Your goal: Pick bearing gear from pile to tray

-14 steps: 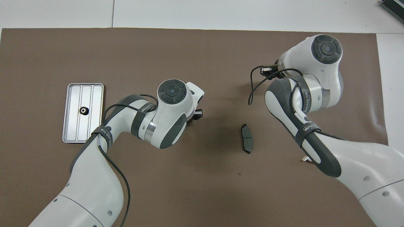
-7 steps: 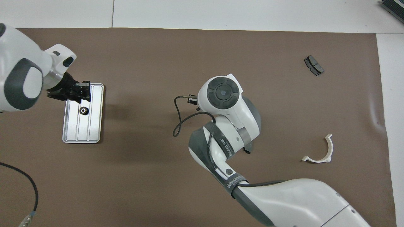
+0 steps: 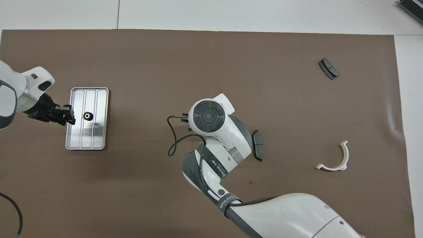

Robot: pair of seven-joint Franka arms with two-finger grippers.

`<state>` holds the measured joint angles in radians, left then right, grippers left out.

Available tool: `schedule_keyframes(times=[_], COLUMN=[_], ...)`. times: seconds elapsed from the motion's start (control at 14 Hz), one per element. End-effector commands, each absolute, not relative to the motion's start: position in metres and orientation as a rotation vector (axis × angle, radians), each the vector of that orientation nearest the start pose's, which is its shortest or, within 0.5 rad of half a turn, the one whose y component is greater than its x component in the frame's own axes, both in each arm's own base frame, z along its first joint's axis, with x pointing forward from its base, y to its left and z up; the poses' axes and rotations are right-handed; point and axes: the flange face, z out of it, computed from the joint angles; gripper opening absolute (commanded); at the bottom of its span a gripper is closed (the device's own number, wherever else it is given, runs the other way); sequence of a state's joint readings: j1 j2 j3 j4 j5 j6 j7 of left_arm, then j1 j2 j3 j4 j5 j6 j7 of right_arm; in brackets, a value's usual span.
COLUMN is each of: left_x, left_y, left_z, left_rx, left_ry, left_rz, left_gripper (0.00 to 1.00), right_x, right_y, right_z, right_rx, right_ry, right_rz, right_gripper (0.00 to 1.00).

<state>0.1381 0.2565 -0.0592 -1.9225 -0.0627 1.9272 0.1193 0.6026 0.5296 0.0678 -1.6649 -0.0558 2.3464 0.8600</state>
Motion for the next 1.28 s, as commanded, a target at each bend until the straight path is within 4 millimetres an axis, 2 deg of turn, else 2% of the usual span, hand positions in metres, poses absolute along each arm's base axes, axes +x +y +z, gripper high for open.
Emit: schedule_keyframes(times=[0.0,0.14,0.21,0.28,0.36,0.43,0.5,0.64,0.71,0.78,0.93,1.07,1.21], left_x=[0.561,0.562,0.563,0.564,0.568,0.573,0.577,0.585,0.589,0.593,0.594,0.587,0.578], left_y=[0.041,0.041,0.042,0.042,0.041,0.038,0.036,0.031,0.015,-0.003,-0.064,-0.123,-0.173], left_z=[0.341,0.341,0.341,0.343,0.344,0.35,0.355,0.371,0.38,0.388,0.394,0.397,0.397], left_rx=[-3.219,-3.217,-3.215,-3.213,-3.21,-3.203,-3.203,-3.203,-3.199,-3.194,-3.179,-3.164,-3.164], left_ry=[0.053,0.068,0.07,0.072,0.08,0.094,0.099,0.093,0.102,0.059,-0.064,-0.174,-0.244], left_rz=[0.354,0.351,0.349,0.344,0.334,0.313,0.296,0.256,0.241,0.235,0.214,0.186,0.15], left_gripper=[0.03,0.15,0.36,0.52,0.7,0.78,0.79,0.78,0.78,0.77,0.76,0.75,0.73], right_x=[0.544,0.54,0.539,0.539,0.539,0.539,0.542,0.561,0.569,0.576,0.587,0.591,0.594], right_y=[0.424,0.428,0.427,0.427,0.428,0.428,0.424,0.397,0.379,0.361,0.32,0.275,0.235], right_z=[0.301,0.299,0.298,0.298,0.3,0.307,0.315,0.344,0.362,0.38,0.412,0.437,0.459], right_rx=[-3.021,-3.024,-3.028,-3.033,-3.031,-3.027,-3.019,-2.999,-2.99,-2.996,-3.015,-3.041,-3.062], right_ry=[0.268,0.256,0.256,0.259,0.275,0.282,0.29,0.342,0.37,0.371,0.391,0.391,0.391], right_rz=[-0.186,-0.182,-0.178,-0.17,-0.168,-0.176,-0.186,-0.227,-0.246,-0.257,-0.252,-0.246,-0.235], right_gripper=[0.02,0.07,0.25,0.6,1.0,1.0,1.0,1.0,1.0,1.0,1.0,1.0,1.0])
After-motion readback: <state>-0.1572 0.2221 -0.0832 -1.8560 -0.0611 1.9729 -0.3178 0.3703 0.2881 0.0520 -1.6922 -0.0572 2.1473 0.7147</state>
